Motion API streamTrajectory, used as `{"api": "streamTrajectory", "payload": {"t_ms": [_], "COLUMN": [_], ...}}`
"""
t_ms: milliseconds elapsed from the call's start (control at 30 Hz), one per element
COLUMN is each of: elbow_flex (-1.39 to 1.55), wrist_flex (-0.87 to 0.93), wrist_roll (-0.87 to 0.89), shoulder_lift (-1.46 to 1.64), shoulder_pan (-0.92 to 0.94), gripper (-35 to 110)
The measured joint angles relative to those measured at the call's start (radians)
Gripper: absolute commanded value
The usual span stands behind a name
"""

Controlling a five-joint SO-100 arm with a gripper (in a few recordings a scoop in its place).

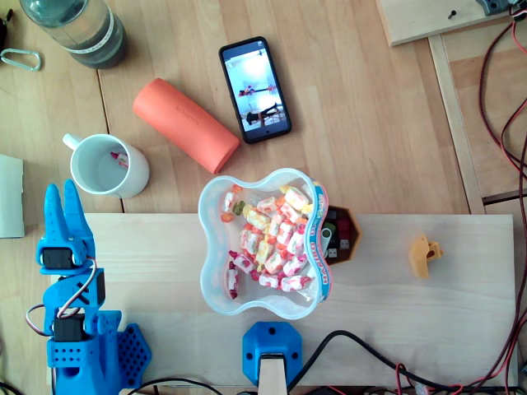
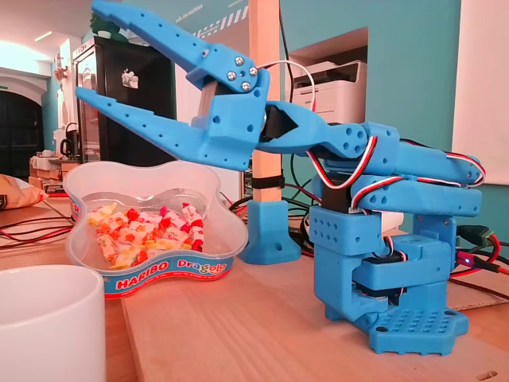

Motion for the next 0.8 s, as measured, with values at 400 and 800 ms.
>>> {"api": "streamTrajectory", "payload": {"t_ms": [400, 800], "elbow_flex": [-0.258, -0.486], "wrist_flex": [0.377, 0.991], "wrist_roll": [-0.002, 0.005], "shoulder_lift": [-0.003, -0.005], "shoulder_pan": [0.149, 0.446], "gripper": [27, 27]}}
